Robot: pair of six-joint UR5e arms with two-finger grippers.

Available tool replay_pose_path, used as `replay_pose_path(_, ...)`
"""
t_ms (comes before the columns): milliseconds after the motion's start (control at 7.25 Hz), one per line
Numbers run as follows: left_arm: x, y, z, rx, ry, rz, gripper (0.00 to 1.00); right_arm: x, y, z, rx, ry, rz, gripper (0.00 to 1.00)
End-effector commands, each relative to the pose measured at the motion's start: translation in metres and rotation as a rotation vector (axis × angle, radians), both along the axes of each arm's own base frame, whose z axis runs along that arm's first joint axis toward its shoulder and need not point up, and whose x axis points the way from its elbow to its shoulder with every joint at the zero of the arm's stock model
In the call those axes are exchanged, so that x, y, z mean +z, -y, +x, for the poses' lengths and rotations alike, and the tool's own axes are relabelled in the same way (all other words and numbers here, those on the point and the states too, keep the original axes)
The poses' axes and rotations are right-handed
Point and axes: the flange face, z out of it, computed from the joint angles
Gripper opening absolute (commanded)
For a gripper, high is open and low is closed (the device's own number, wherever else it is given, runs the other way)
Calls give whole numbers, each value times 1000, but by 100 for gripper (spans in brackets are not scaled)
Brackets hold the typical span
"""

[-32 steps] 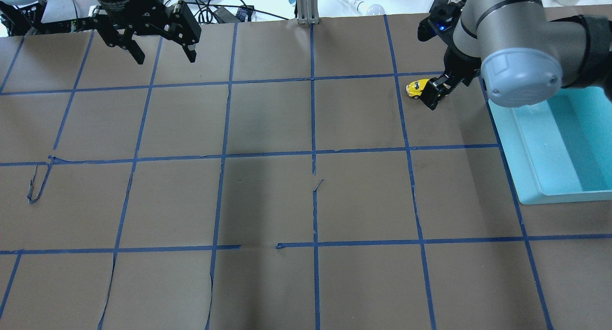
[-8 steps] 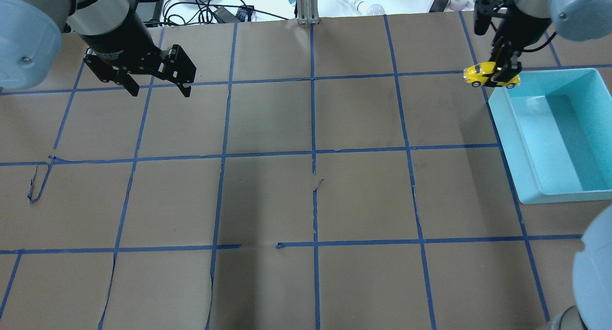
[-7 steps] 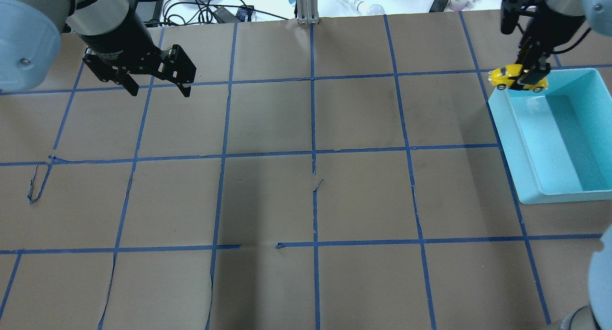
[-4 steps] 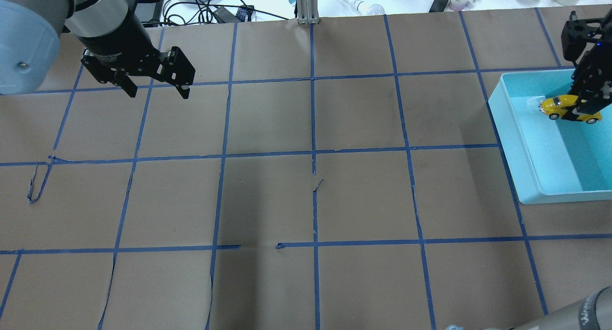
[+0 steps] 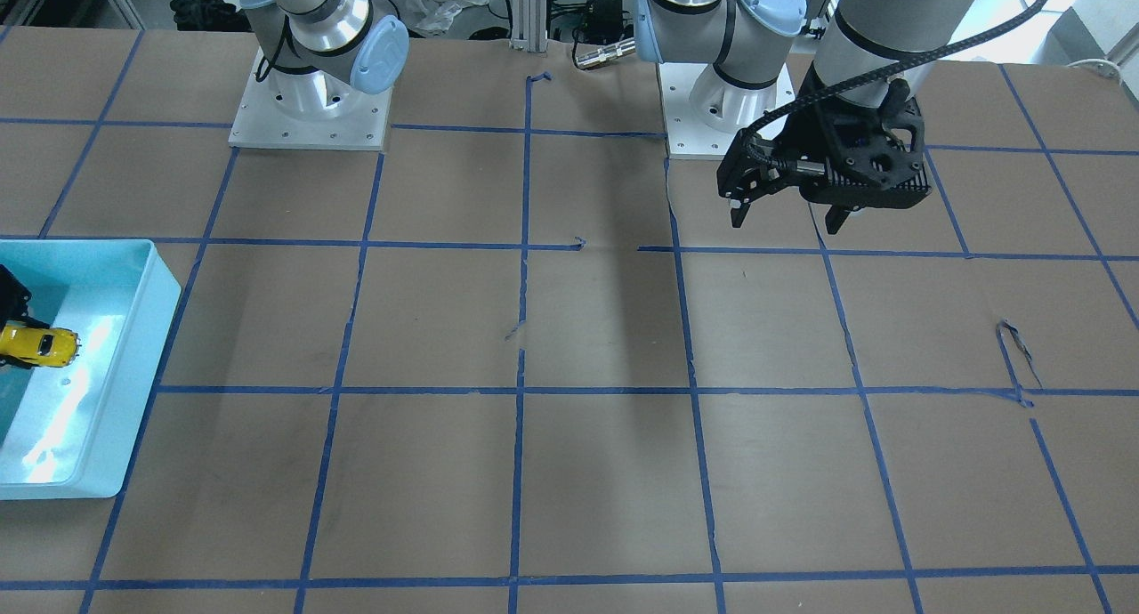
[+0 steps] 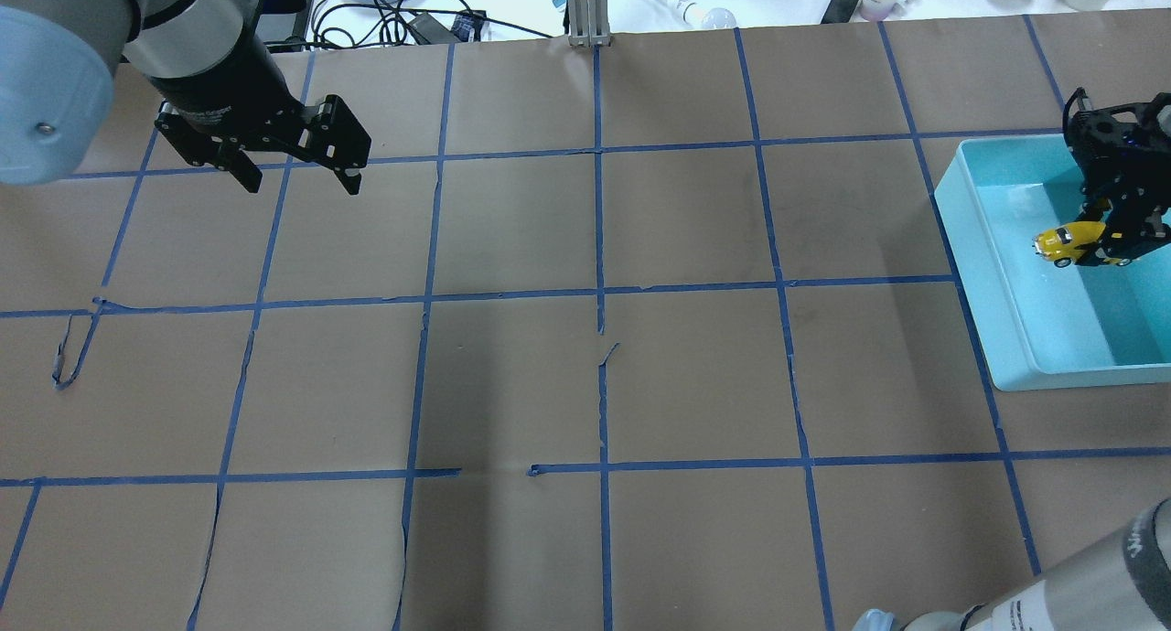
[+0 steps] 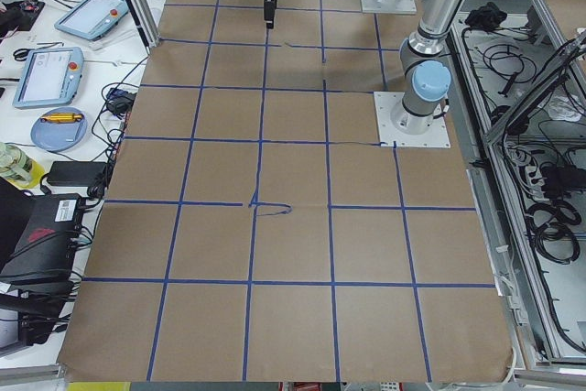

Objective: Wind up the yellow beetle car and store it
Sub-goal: 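Open the right gripper to drop the car in the bin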

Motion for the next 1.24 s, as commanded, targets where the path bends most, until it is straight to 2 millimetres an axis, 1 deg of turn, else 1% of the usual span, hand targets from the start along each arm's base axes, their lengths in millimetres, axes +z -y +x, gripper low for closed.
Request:
replay_pose_path(0, 2, -2, 0, -8, 6, -4, 100, -24, 10, -9, 66, -25, -25, 12)
replay_pose_path(138, -1, 0, 0, -11, 1, 1, 100, -20, 10, -9, 84, -27, -33, 25)
replay_pose_path(276, 2, -1, 1, -8, 1, -5, 100, -25, 10, -8, 81, -10, -30, 33)
replay_pose_path(552, 3, -2, 0, -12, 7, -8, 100, -37, 12, -8, 81, 3, -21, 37)
replay_pose_path(690, 3, -1, 1, -10, 4, -8, 100, -51, 17, -4, 68, 64, -36, 76)
replay_pose_path(828, 3, -1, 0, -11, 6, -7, 100, -45, 18, -2, 45, 81, -56, 100)
replay_pose_path(966, 6, -3, 0, -11, 9, -13, 100, -29, 15, 0, 4, 64, -64, 100)
replay_pose_path(1103, 4, -2, 1, -10, 3, -10, 100, 5, 12, 7, -11, 32, -105, 100)
